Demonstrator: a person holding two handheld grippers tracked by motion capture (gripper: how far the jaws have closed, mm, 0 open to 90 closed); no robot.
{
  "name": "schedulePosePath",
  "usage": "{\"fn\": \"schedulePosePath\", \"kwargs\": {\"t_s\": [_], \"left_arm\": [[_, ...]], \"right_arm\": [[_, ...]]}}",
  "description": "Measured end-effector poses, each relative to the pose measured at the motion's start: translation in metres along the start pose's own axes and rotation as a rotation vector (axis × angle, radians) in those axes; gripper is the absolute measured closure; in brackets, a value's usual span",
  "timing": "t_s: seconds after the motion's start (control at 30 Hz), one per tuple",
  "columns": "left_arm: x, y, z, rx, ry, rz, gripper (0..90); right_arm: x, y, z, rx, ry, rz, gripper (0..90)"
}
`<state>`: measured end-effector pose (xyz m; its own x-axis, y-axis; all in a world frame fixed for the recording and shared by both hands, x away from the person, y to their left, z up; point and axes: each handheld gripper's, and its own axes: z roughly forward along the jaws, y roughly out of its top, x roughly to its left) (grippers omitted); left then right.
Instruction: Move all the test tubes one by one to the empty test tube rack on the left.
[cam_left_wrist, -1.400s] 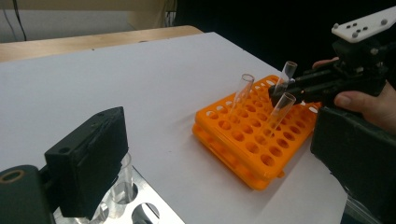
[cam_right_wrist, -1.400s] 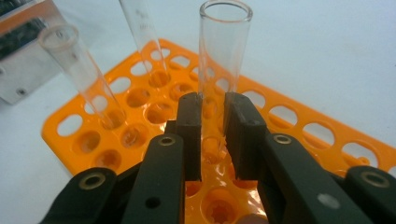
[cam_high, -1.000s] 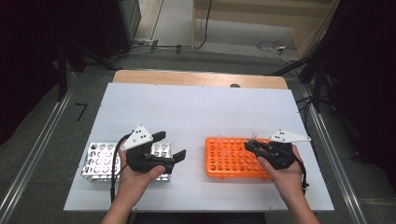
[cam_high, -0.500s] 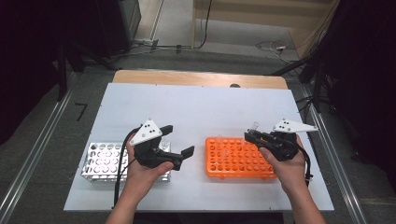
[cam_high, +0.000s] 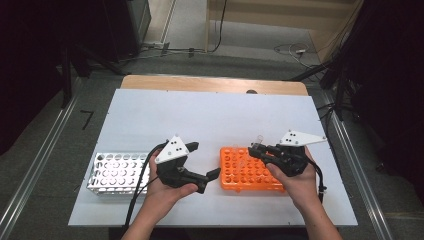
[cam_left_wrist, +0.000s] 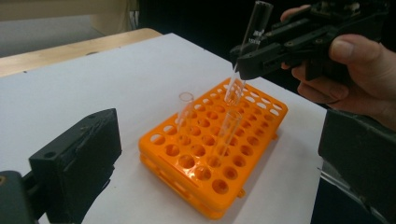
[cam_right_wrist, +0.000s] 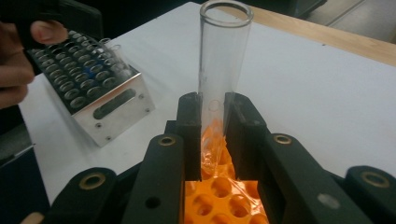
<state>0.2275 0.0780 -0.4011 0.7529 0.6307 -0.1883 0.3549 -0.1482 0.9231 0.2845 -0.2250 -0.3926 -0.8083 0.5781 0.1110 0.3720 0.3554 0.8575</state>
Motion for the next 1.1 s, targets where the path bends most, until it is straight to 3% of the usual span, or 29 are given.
{"fn": "schedulePosePath", "kwargs": {"t_s": [0.13,0.33,0.57,0.77,1.1], "left_arm": [[-0.007,0.002,-0.001,-0.007,-0.021,0.008,0.0],[-0.012,0.004,-0.001,-0.013,-0.037,0.013,0.7],[-0.015,0.005,0.001,-0.028,-0.078,0.017,7.8],[-0.019,0.008,-0.005,-0.078,-0.117,0.029,31.0],[-0.021,0.008,0.0,-0.052,-0.134,0.05,58.7]], "right_arm": [[0.012,0.004,0.003,-0.001,0.033,-0.021,73.8],[0.024,0.009,0.001,-0.007,0.042,-0.038,73.8],[0.039,0.01,0.007,0.0,0.094,-0.073,73.9],[0.05,0.006,0.021,0.036,0.134,-0.082,73.9],[0.073,0.008,0.032,0.061,0.208,-0.124,73.9]]}}
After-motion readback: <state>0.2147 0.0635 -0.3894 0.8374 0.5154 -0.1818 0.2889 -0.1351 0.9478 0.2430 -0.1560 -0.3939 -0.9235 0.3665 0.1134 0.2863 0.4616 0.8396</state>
